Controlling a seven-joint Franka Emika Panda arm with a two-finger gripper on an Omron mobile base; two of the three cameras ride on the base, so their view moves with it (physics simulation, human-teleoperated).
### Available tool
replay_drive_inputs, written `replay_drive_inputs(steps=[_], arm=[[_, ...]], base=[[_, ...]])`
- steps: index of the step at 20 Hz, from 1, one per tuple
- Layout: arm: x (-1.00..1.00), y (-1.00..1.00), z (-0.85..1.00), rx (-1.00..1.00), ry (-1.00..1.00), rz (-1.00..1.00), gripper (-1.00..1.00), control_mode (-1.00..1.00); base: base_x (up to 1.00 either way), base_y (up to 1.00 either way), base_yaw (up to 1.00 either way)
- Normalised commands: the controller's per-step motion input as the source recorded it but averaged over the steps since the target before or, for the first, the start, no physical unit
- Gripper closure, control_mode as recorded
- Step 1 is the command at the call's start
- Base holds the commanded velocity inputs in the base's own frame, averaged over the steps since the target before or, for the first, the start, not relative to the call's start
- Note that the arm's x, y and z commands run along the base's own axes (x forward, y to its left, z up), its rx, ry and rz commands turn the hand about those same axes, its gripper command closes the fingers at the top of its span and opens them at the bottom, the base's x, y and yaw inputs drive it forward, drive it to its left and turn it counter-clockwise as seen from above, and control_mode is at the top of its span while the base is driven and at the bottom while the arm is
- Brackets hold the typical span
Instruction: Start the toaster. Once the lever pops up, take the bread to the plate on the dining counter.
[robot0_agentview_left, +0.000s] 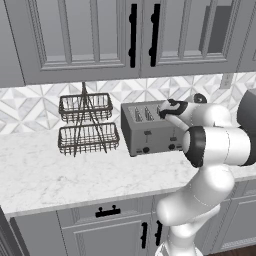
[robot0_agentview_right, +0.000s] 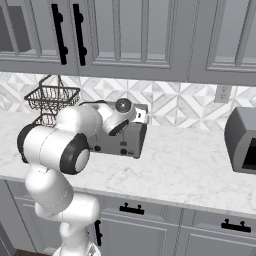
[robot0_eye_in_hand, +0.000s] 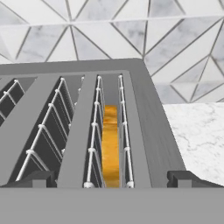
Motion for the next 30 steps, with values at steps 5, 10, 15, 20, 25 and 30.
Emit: replay_drive_inputs(steps=[5, 10, 15, 20, 25, 30], arm=[[0.00, 0.00, 0.00, 0.00, 0.00, 0.00, -1.00, -1.00], [0.00, 0.00, 0.00, 0.00, 0.00, 0.00, -1.00, -1.00], [0.00, 0.00, 0.00, 0.00, 0.00, 0.00, -1.00, -1.00], [0.00, 0.00, 0.00, 0.00, 0.00, 0.00, -1.00, -1.00], [0.00, 0.00, 0.00, 0.00, 0.00, 0.00, -1.00, -1.00], [0.00, 0.00, 0.00, 0.00, 0.00, 0.00, -1.00, -1.00]], base=[[0.00, 0.00, 0.00], [0.00, 0.00, 0.00], [0.00, 0.00, 0.00], [0.00, 0.00, 0.00], [0.00, 0.00, 0.00], [0.00, 0.00, 0.00]])
